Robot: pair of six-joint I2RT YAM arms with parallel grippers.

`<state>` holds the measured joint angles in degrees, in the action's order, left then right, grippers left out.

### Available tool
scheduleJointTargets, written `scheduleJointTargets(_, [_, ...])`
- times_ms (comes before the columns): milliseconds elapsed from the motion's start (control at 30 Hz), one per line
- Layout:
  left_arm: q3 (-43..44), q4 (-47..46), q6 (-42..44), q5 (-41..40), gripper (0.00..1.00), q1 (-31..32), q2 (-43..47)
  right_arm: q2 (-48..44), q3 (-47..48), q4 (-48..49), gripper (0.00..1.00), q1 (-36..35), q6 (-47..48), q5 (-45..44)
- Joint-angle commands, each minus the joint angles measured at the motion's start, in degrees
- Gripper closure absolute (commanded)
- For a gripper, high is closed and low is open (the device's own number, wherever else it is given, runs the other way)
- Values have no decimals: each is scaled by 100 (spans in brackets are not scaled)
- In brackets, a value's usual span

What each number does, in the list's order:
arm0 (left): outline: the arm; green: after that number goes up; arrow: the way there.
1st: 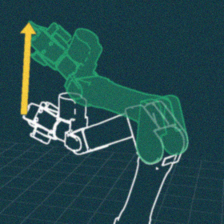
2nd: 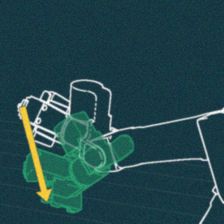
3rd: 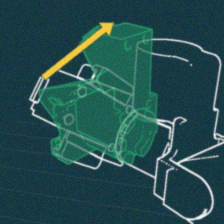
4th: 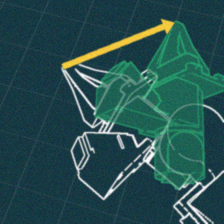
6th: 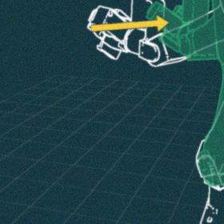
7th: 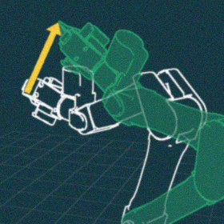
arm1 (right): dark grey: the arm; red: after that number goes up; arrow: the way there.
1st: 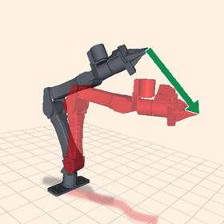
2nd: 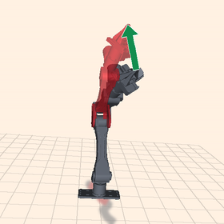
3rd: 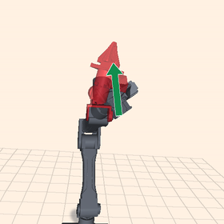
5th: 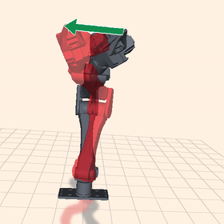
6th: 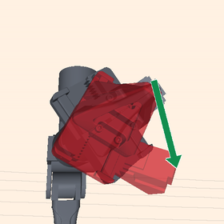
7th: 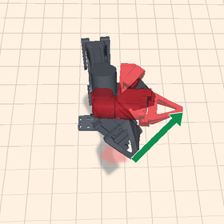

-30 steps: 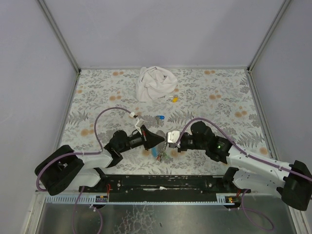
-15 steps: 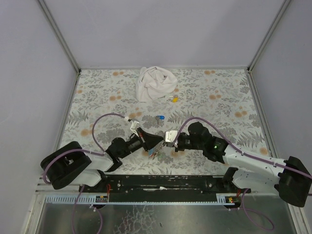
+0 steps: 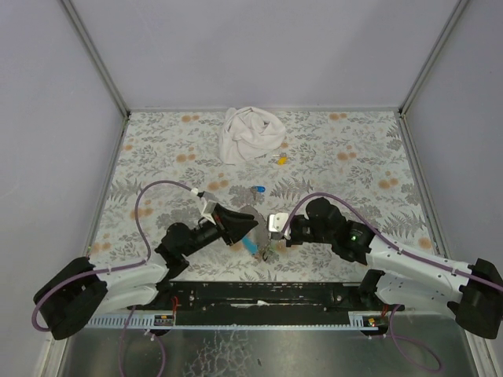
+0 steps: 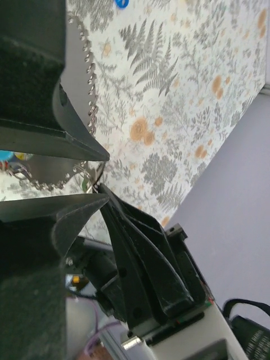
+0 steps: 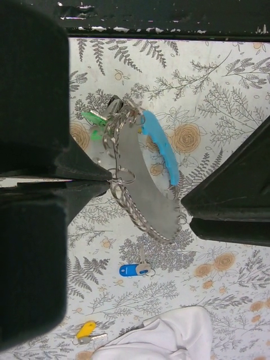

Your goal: Put the keys on the keyring

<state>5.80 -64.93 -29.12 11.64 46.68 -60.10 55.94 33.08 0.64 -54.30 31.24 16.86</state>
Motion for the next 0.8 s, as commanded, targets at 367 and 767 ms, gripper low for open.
scheduleJointTargets(367, [1159,2398,2853,2415,66,-299,-146,106,808,-407,100,-46,455,217])
scheduleJointTargets(767, [1683,3313,4139,3469,67,-542,-411,171,897,-574,100,-47,503,508])
